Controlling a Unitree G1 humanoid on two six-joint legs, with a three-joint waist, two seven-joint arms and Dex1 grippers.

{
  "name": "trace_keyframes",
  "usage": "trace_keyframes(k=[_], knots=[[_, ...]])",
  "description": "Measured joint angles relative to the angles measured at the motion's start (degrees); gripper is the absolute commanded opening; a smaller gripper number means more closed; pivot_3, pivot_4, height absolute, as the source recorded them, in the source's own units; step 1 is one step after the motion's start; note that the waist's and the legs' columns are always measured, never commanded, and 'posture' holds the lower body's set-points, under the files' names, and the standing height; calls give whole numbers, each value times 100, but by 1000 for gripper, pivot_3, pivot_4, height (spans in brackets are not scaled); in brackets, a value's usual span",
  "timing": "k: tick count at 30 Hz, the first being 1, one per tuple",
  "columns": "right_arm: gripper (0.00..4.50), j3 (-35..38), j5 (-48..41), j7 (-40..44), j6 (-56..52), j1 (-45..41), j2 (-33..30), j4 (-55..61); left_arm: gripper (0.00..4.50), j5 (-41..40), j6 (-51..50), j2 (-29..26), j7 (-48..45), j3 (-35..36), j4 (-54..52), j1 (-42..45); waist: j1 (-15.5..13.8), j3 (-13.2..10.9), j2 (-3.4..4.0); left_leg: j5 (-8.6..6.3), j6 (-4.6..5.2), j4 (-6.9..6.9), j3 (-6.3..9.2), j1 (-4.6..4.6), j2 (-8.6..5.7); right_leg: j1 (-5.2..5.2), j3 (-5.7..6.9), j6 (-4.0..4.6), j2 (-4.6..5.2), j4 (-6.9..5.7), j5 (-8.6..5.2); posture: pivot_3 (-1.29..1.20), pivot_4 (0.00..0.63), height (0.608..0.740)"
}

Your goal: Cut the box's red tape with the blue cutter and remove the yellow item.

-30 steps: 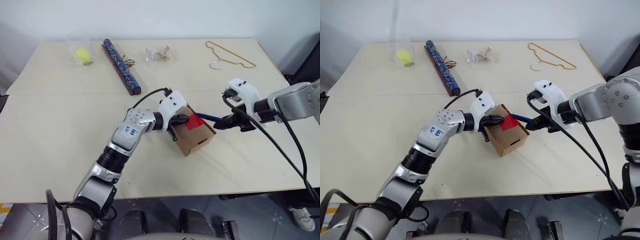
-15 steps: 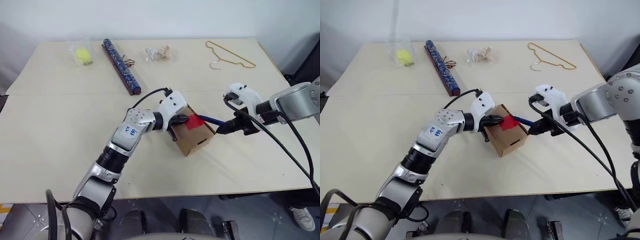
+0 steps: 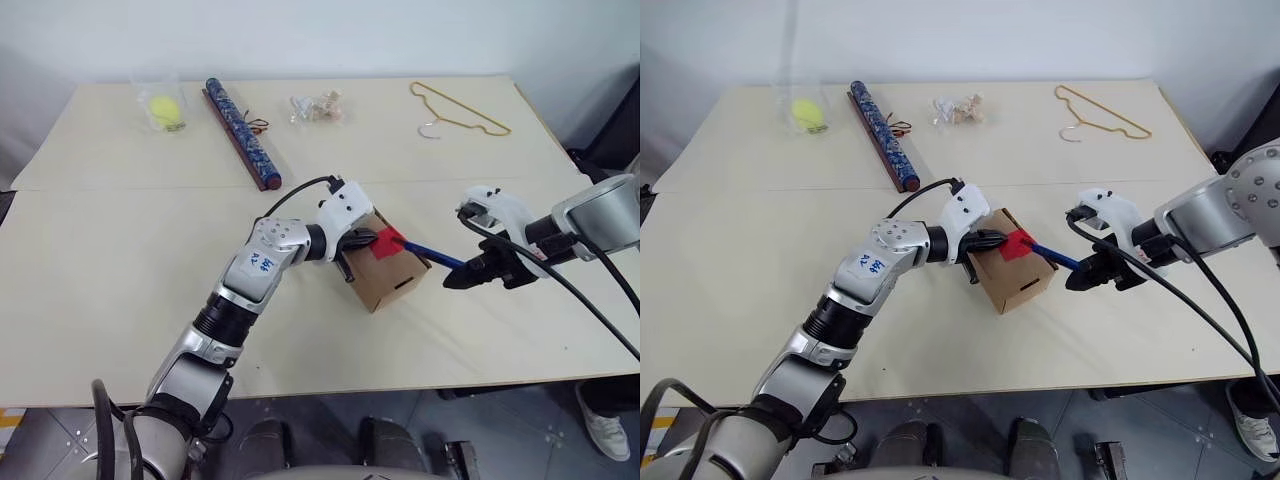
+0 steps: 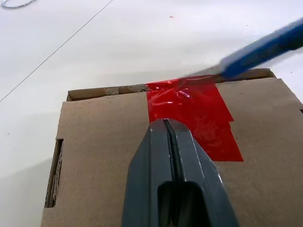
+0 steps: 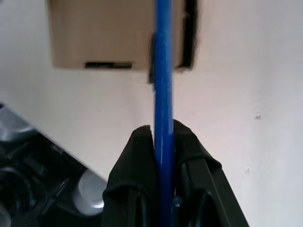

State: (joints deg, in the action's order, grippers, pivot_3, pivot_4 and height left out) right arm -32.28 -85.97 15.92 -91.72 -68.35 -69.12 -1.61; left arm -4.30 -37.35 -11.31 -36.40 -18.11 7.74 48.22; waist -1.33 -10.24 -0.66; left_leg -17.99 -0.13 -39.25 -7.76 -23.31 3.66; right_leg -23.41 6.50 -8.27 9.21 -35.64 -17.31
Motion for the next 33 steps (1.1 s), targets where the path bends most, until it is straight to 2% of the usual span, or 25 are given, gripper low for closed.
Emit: trace_keyframes(k=[9, 15, 22, 28, 33], knots=[[168, -102, 73, 3, 0, -19, -30, -48, 0, 0, 2, 55, 47, 6, 14, -5, -9, 0, 0, 0, 1, -3, -1, -1, 0, 0, 0, 2, 1, 1, 1, 0, 150, 740], [168, 151, 298, 216, -57, -280, 278, -211, 0, 1, 1, 56, 57, 20, -17, -32, -5, 1, 2, 0, 1, -6, -6, -1, 1, -4, 0, 4, 2, -2, 2, 0, 150, 740], [168, 477, 1133, 614, -57, -474, 532, -419, 0, 0, 2, 61, 49, 21, -31, -37, -7, 2, 0, -2, 4, -5, -10, -7, 1, -4, 2, 5, 2, -10, 4, 0, 150, 740], [168, 705, 1902, 830, -57, -149, 899, -436, 0, 0, 2, 44, 24, 22, -38, -36, -4, 2, 0, -2, 4, -6, -12, -6, 1, -7, 2, 5, 2, -17, 5, 0, 150, 740], [168, 773, 2213, 968, -57, 70, 936, -302, 0, 0, 1, 17, -1, 23, -47, -36, -2, 2, 0, -2, 4, -6, -12, -6, 1, -8, 3, 4, 2, -19, 5, 0, 150, 740]])
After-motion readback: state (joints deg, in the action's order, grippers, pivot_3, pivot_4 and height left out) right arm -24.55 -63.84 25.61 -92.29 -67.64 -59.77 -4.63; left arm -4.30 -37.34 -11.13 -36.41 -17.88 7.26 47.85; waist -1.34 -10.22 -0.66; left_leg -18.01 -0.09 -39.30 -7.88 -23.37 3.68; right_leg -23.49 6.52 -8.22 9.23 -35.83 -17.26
